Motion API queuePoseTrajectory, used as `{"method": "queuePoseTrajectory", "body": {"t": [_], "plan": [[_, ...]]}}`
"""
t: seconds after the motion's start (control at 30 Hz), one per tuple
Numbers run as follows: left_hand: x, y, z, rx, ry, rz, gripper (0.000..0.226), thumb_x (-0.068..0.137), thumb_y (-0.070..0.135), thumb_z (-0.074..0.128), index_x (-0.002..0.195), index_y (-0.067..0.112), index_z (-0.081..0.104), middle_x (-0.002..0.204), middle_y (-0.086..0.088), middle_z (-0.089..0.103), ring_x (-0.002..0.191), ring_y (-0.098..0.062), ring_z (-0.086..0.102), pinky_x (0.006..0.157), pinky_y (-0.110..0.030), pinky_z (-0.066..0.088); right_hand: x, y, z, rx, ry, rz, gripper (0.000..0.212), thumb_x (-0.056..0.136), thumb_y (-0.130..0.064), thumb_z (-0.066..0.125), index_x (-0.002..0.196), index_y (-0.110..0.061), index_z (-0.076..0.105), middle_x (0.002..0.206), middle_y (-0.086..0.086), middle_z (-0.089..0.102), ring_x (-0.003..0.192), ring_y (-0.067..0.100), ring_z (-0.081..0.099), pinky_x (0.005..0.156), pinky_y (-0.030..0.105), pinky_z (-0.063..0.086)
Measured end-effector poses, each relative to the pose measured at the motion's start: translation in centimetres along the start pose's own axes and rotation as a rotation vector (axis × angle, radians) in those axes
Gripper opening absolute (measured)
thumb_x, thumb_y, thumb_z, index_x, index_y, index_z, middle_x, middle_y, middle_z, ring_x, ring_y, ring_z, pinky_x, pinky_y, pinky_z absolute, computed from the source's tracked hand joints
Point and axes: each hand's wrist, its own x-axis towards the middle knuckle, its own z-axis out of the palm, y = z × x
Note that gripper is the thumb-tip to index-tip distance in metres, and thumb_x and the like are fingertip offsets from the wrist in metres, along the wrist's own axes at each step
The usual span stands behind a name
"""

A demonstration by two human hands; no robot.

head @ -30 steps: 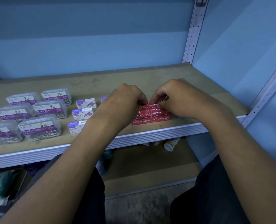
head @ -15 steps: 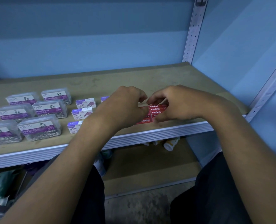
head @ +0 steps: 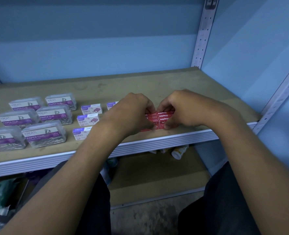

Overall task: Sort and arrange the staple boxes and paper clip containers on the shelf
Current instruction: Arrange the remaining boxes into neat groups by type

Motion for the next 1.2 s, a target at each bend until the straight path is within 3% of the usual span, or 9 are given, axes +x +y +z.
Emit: {"method": "queuePoseTrajectory", "body": {"t": [0.17,0.27,0.37,0.47,0.7,1.07,1.2], "plan": [[-0.2,0.1,0.1,-0.015,0.001,-0.001,0.045,0.073,0.035,0.082,0.116,0.03,0.07,0.111,0.008,0.07,0.094,-0.009,0.062,0.081,-0.027,0.051,0.0,0.2,0.2,0.007,-0.005,-0.016,0.055,0.074,-0.035,0.087,0.127,-0.036,0.068,0.115,-0.011,0.07,0.099,0.009,0.062,0.09,0.032,0.052],[-0.7,-0.2,-0.2,-0.07,0.017,0.014,0.059,0.07,0.04,0.084,0.125,0.028,0.064,0.117,0.008,0.067,0.1,-0.009,0.061,0.087,-0.028,0.051,-0.3,0.3,0.1,0.071,0.028,-0.05,0.068,0.073,-0.045,0.085,0.136,-0.036,0.059,0.125,-0.015,0.066,0.104,0.005,0.059,0.089,0.029,0.049],[-1.3,-1.2,-1.3,-0.118,0.093,0.03,0.063,0.072,0.041,0.081,0.13,0.029,0.058,0.122,0.012,0.063,0.1,-0.003,0.053,0.083,-0.02,0.044,-0.6,0.3,-0.2,0.118,0.098,-0.078,0.075,0.076,-0.052,0.08,0.144,-0.037,0.05,0.14,-0.016,0.058,0.118,0.005,0.055,0.094,0.027,0.045],[-2.0,-2.5,-2.5,-0.08,0.201,0.033,0.057,0.075,0.041,0.079,0.127,0.03,0.059,0.118,0.015,0.062,0.096,0.0,0.05,0.075,-0.011,0.035,-0.6,-0.2,-0.5,0.171,0.147,-0.128,0.067,0.082,-0.052,0.075,0.143,-0.041,0.05,0.141,-0.02,0.057,0.121,0.0,0.053,0.099,0.026,0.045],[-4.7,-6.1,-4.0,-0.024,0.28,-0.069,0.04,0.083,0.04,0.073,0.121,0.033,0.062,0.116,0.013,0.063,0.1,-0.005,0.055,0.08,-0.023,0.044,0.7,-3.1,-0.6,0.191,0.19,-0.215,0.051,0.089,-0.047,0.07,0.137,-0.041,0.056,0.134,-0.021,0.06,0.114,0.0,0.059,0.101,0.034,0.052],[-7.9,-10.3,-5.1,-0.017,0.277,-0.184,0.022,0.092,0.023,0.064,0.112,0.029,0.071,0.109,0.009,0.066,0.097,-0.009,0.061,0.086,-0.033,0.053,4.5,-7.2,1.2,0.21,0.211,-0.289,0.028,0.088,-0.033,0.073,0.116,-0.038,0.072,0.109,-0.022,0.07,0.088,-0.008,0.066,0.089,0.022,0.053],[-7.8,-10.7,-5.0,0.019,0.237,-0.183,0.023,0.092,0.021,0.064,0.113,0.029,0.071,0.111,0.009,0.067,0.099,-0.009,0.061,0.085,-0.025,0.05,5.8,-7.7,2.0,0.161,0.144,-0.27,0.025,0.088,-0.03,0.075,0.112,-0.035,0.075,0.108,-0.018,0.071,0.091,-0.008,0.064,0.08,0.015,0.046]]}}
